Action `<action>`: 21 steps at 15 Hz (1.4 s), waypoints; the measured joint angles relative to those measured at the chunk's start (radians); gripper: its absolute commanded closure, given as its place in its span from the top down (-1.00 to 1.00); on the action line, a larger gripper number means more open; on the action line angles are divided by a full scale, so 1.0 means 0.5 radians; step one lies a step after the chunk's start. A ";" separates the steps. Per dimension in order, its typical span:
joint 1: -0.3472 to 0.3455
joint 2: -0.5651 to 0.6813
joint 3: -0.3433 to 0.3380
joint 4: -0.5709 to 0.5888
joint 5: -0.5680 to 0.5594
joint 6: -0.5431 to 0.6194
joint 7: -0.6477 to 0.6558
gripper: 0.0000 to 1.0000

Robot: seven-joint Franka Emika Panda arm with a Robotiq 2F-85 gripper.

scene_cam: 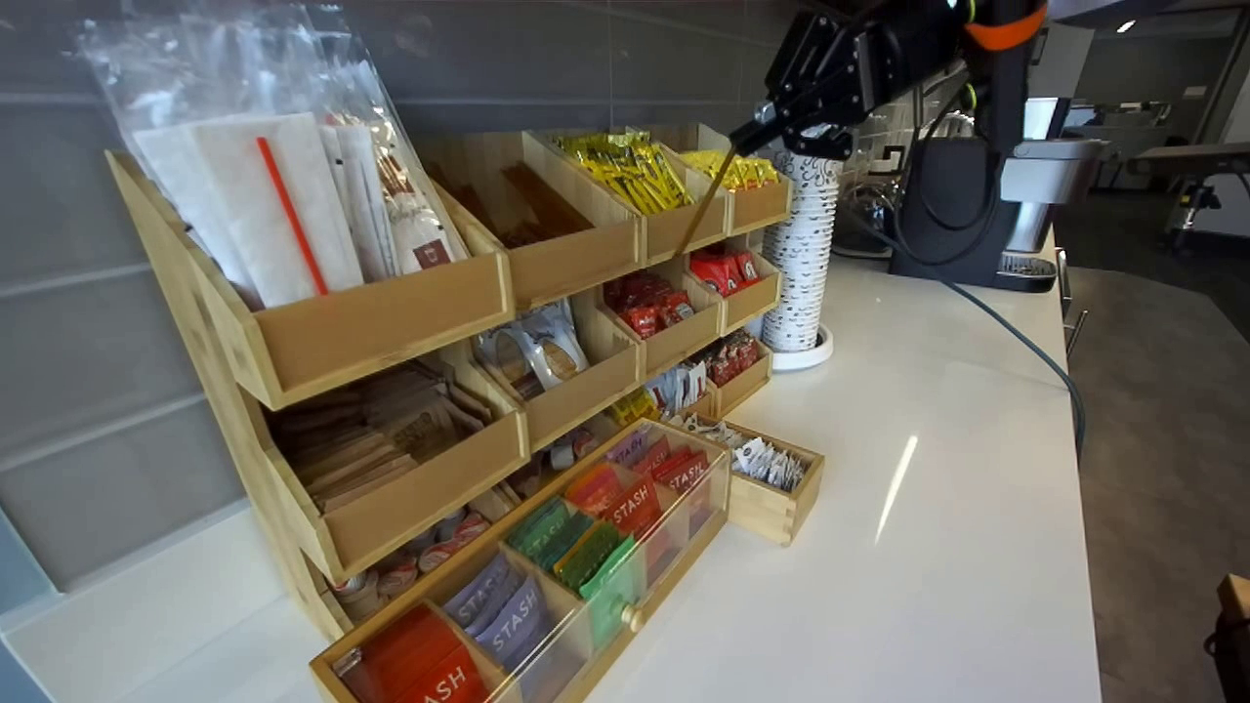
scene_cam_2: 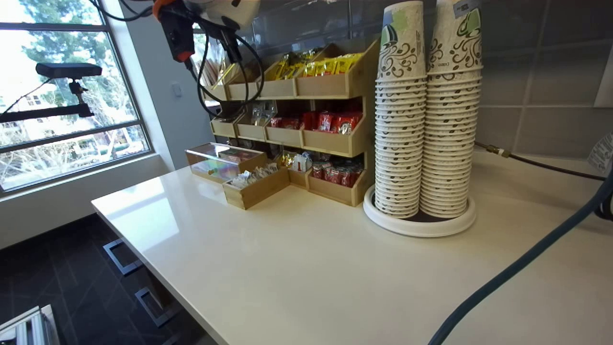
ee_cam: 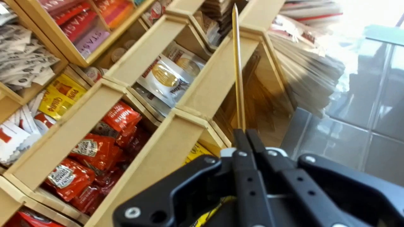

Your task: Put one stirrer on the countertop.

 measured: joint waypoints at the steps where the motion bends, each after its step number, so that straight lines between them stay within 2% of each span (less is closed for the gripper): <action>1: -0.009 -0.022 0.000 -0.038 -0.054 -0.045 0.000 -0.98; 4: -0.011 -0.074 0.022 -0.158 -0.219 -0.144 0.006 -0.98; 10: -0.001 -0.087 0.158 -0.397 -0.385 -0.116 0.079 -0.98; 14: 0.018 -0.085 0.262 -0.542 -0.452 -0.101 0.284 -0.98; 21: 0.026 -0.058 0.393 -0.722 -0.629 0.133 0.768 -0.98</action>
